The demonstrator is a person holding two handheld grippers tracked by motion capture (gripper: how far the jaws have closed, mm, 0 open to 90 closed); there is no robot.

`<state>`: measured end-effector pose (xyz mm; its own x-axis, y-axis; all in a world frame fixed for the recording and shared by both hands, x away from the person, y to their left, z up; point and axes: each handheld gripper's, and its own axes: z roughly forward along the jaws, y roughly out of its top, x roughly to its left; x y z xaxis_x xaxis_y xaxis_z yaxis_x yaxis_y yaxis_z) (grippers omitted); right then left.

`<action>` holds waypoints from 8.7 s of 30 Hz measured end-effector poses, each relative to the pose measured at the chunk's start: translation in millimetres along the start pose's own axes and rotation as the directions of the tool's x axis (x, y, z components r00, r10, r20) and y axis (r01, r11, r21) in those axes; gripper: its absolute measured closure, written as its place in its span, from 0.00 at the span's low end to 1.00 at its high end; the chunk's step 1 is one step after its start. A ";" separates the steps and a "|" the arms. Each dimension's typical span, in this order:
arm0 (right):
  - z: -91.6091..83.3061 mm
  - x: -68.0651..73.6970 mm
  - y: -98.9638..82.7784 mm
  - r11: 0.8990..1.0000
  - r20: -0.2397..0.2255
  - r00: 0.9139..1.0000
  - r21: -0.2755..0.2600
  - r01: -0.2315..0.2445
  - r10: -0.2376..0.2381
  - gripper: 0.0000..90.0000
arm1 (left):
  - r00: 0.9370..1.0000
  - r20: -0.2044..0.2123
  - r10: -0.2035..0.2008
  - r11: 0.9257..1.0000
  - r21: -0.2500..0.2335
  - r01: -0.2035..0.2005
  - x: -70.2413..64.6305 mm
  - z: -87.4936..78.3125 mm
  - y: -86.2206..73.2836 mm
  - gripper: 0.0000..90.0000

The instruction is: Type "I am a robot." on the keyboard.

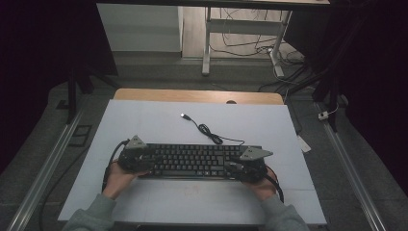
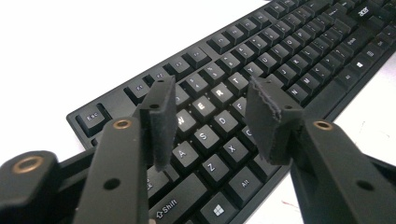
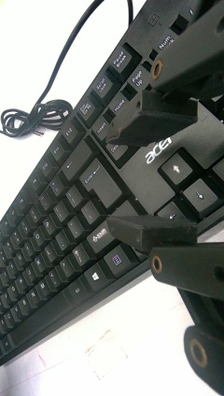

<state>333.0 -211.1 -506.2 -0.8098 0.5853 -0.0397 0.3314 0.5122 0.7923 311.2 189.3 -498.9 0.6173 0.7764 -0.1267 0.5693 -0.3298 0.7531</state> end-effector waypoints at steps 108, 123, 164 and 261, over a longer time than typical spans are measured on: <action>-0.3 0.2 -0.7 1.000 -0.007 1.000 -0.008 0.008 -0.008 0.59 | 0.999 0.017 0.030 1.000 -0.008 -0.030 -9.7 3.9 0.9 0.56; 1.4 0.5 -0.9 1.000 -0.004 1.000 -0.003 0.014 -0.014 0.59 | 1.000 0.009 0.021 0.999 0.031 -0.021 -8.1 15.7 7.5 0.44; 2.8 1.7 -3.1 1.000 -0.002 1.000 0.014 0.021 -0.021 0.59 | 0.994 0.021 0.111 0.987 0.113 -0.113 -5.6 53.0 21.4 0.99; 21.8 13.9 36.3 0.998 -0.064 0.997 -0.050 0.031 -0.034 0.68 | 0.999 -0.021 0.031 0.999 0.036 -0.030 5.3 21.9 16.9 0.46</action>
<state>344.3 -170.7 -491.2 -0.8502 0.5257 -0.0275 0.2814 0.4979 0.8203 336.0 176.1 -501.0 0.6231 0.7770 -0.0901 0.5697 -0.3719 0.7329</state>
